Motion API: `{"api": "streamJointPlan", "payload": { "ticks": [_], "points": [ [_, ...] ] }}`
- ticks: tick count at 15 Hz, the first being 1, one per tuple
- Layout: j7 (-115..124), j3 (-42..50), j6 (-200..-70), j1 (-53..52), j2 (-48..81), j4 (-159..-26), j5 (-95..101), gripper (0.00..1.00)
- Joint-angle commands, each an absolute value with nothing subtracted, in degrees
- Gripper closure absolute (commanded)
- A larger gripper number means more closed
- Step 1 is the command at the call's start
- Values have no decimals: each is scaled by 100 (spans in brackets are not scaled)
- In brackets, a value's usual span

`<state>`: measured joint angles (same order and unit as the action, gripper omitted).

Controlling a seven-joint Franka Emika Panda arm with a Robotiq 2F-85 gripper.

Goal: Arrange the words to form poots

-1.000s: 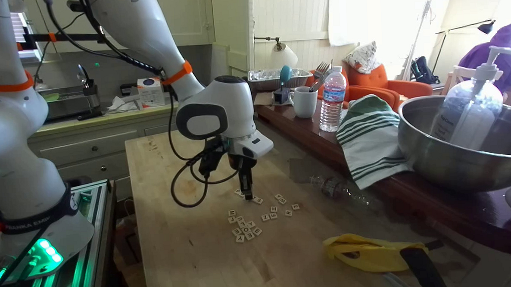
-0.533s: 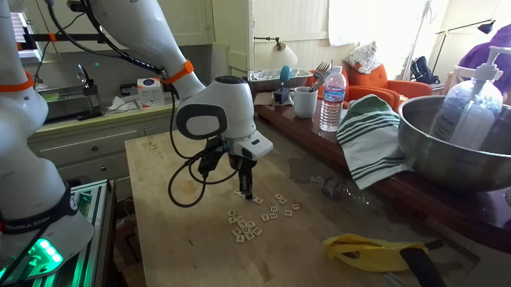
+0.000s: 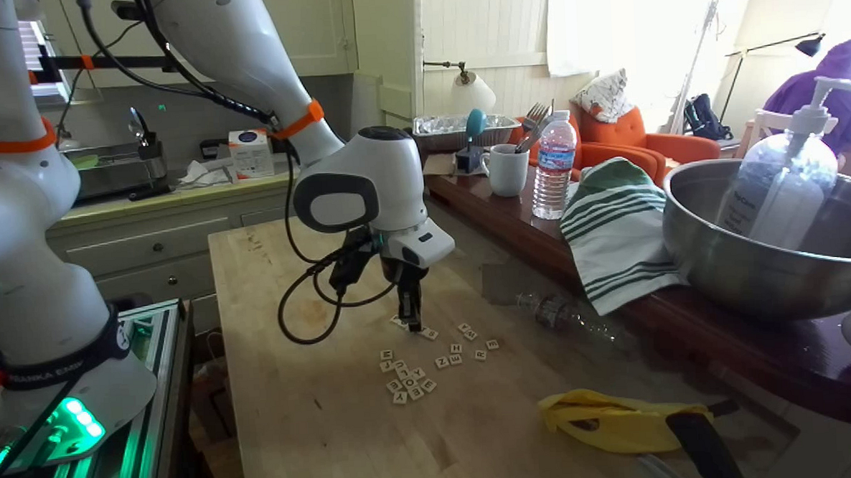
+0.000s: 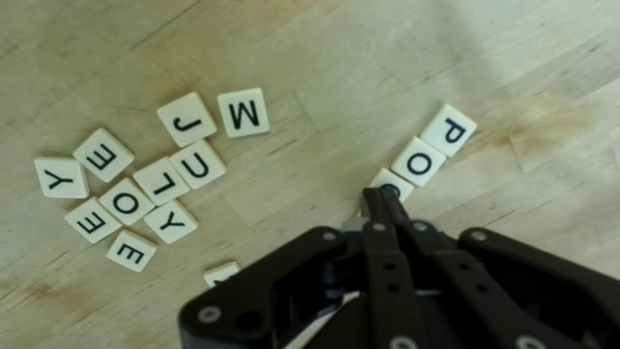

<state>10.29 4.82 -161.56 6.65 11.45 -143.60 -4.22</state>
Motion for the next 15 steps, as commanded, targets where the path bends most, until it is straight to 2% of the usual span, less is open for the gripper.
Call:
{"api": "streamJointPlan", "payload": {
  "ticks": [1,15],
  "points": [
    [1095,478,-16148,575,1333,-14265,-616,100],
    [1051,510,-16144,542,1189,-14313,-528,100]
  ]
}}
